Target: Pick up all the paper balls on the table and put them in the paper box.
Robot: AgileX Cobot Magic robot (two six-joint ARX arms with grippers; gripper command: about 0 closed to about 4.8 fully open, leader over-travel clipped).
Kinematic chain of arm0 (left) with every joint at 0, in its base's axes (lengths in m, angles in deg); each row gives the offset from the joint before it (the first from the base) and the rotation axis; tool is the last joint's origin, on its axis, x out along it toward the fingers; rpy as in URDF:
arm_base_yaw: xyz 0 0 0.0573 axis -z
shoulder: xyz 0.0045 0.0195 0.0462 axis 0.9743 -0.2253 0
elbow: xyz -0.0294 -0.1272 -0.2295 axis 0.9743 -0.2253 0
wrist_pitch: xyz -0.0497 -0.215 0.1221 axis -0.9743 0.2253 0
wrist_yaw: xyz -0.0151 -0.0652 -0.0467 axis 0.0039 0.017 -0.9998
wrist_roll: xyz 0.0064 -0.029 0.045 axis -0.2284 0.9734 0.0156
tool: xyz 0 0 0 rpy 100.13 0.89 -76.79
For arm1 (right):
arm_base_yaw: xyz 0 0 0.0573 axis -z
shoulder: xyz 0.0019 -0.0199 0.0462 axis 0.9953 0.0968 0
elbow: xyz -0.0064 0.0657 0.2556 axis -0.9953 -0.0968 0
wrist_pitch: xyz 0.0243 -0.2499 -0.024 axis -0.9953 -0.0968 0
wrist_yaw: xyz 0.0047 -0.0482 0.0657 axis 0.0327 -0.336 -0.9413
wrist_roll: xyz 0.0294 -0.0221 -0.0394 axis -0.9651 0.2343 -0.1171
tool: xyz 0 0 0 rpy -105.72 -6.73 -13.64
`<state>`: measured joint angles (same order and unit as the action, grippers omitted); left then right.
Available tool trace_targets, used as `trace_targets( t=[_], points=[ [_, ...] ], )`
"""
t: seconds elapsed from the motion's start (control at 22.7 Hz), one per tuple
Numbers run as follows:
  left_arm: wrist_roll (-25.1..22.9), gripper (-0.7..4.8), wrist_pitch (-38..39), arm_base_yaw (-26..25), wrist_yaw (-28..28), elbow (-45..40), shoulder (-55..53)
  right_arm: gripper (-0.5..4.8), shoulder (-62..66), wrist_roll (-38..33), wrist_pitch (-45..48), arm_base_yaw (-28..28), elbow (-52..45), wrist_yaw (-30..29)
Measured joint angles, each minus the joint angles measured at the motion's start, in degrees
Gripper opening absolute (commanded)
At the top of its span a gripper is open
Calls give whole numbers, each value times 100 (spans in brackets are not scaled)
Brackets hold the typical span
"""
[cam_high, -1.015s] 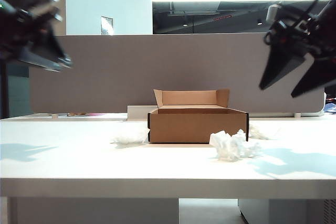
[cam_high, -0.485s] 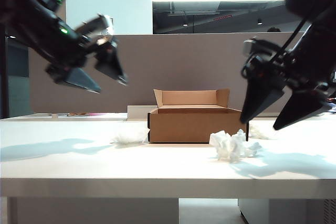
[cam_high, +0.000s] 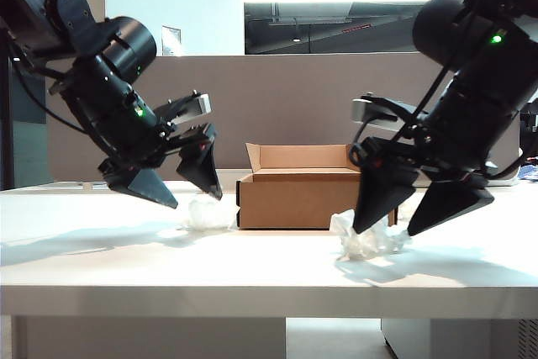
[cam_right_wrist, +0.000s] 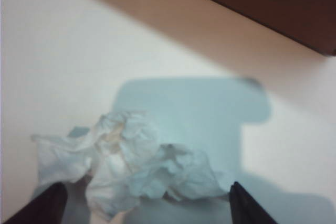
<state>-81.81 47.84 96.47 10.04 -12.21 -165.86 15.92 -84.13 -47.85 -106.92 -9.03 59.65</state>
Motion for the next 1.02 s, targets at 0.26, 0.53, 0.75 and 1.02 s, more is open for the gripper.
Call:
trace_targets(
  t=[0.26, 0.53, 0.75, 1.02],
  points=[
    [0, 394, -42, 7, 81, 0, -125, 410, 271, -79, 87, -39, 125, 87],
    [0, 359, -155, 4, 98, 0, -328, 218, 389, -151, 146, -37, 149, 103],
    [0, 76, -450, 2, 98, 0, -466, 57, 393, -153, 184, -37, 153, 98],
    [-4, -6, -549, 4, 96, 0, -490, -1, 393, -190, 269, -37, 160, 85]
  ],
)
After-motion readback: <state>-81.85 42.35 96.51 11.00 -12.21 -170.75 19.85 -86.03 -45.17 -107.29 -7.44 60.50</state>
